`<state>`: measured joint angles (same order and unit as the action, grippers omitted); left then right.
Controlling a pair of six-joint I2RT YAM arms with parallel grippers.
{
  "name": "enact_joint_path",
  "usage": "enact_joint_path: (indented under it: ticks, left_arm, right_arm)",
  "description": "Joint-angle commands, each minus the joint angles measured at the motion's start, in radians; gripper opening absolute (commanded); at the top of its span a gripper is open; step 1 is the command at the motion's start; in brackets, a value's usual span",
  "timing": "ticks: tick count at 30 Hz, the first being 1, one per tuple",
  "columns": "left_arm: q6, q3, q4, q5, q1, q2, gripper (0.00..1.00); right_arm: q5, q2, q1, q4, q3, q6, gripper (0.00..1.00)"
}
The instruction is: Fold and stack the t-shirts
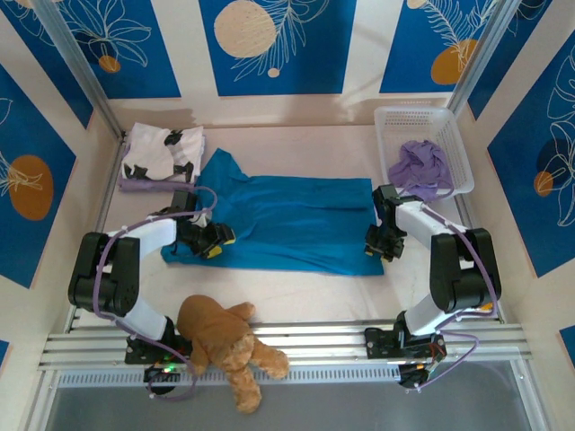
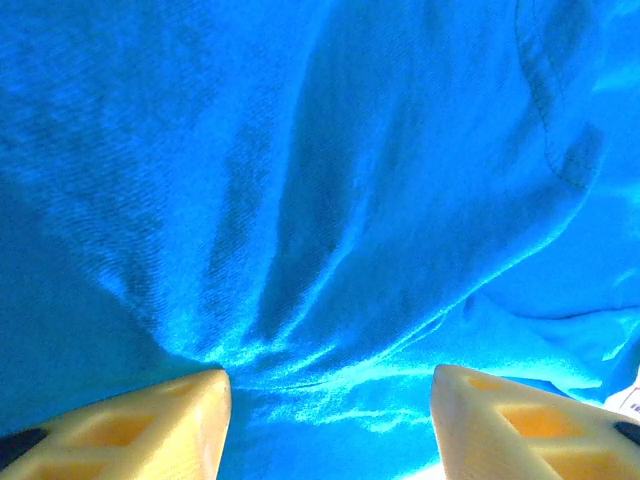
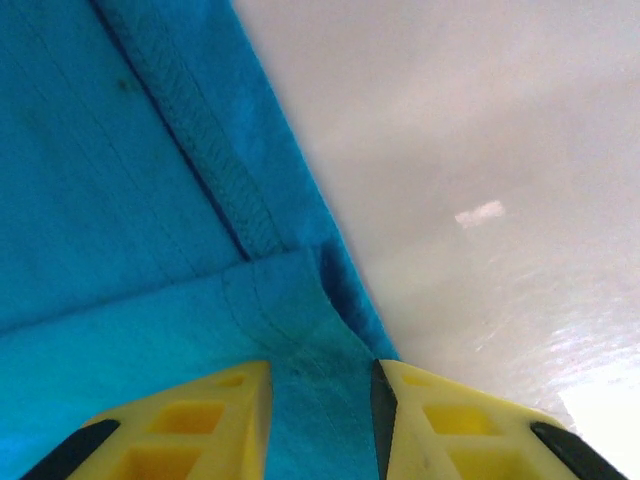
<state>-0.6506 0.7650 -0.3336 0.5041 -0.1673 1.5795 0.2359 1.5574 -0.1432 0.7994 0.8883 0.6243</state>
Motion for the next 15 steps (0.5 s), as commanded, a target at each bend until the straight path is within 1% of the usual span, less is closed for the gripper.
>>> enact_joint_path:
  ticks: [1,7,11,15]
  left_arm:
    - [0.022,0.010,-0.031,-0.006,-0.010,0.029,0.57]
    - [0.027,0.008,-0.027,-0.001,-0.010,0.044,0.57]
    - [0.030,0.007,-0.029,-0.005,-0.010,0.038,0.57]
    - [0.037,0.014,-0.039,-0.007,-0.010,0.038,0.57]
  right_arm:
    - [0.021,0.010,0.003,0.002,0.029,-0.014,0.34]
    - [-0.004,0.045,0.013,0.001,0.023,0.009,0.32]
    - [-0.013,0.040,0.013,-0.023,-0.006,0.036,0.30]
    - [-0.005,-0.001,0.012,-0.026,-0.004,0.040,0.22]
